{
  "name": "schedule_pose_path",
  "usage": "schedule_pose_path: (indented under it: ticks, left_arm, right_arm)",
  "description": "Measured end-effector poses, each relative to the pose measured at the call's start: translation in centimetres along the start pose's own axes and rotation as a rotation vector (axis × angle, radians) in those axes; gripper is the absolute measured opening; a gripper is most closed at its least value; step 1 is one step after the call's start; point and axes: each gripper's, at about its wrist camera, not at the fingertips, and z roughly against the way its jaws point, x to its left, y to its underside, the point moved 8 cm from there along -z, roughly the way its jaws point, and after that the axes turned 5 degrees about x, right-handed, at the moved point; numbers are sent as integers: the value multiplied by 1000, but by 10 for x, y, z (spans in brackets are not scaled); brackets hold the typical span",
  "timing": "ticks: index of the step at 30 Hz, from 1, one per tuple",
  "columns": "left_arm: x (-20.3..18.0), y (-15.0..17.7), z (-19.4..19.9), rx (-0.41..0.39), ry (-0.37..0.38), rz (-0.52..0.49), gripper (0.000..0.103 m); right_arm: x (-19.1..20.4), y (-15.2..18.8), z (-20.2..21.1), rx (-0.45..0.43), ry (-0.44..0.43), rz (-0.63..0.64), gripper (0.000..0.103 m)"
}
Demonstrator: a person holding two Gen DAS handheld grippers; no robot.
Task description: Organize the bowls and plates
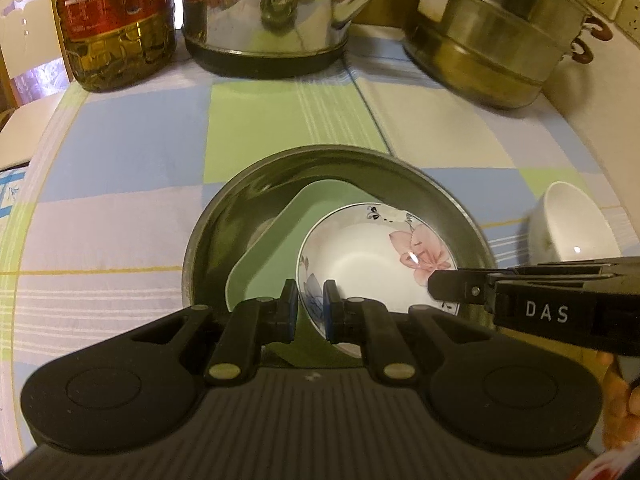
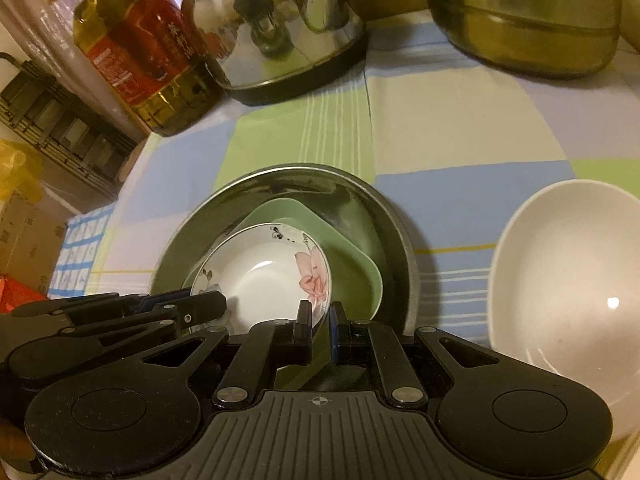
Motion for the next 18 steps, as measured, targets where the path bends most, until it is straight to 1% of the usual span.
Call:
schedule_pose_path:
  ticks: [7,13,14,15,16,17,18]
  left_arm:
    - [5,-2,-12,20,1,-7,11]
    - [4,-3,-16,28,4,-8,12]
    - [4,-3,-15,25,2,-9,12]
    - [4,-3,-14,21,2,-12,12]
    - [3,-4,-13,18,0,-14,12]
    - [3,-4,-12,17,0,-14,13]
    - [2,-4,-10,16,1,-14,14]
  right_arm:
    - [-1,-2,-15,11,17,-18,9]
    - [-4,-2,-16,4,10,-55,9]
    - [-3,-2,-15,-1,9,-56,11]
    - [-3,-3,-14,-7,6,-52,13]
    - [-2,-3,-12,-17,1,-47,24]
    - [0,-4,-9,-28,-2,-42,38]
    - [1,-4,-5,-42,-4,-39,43]
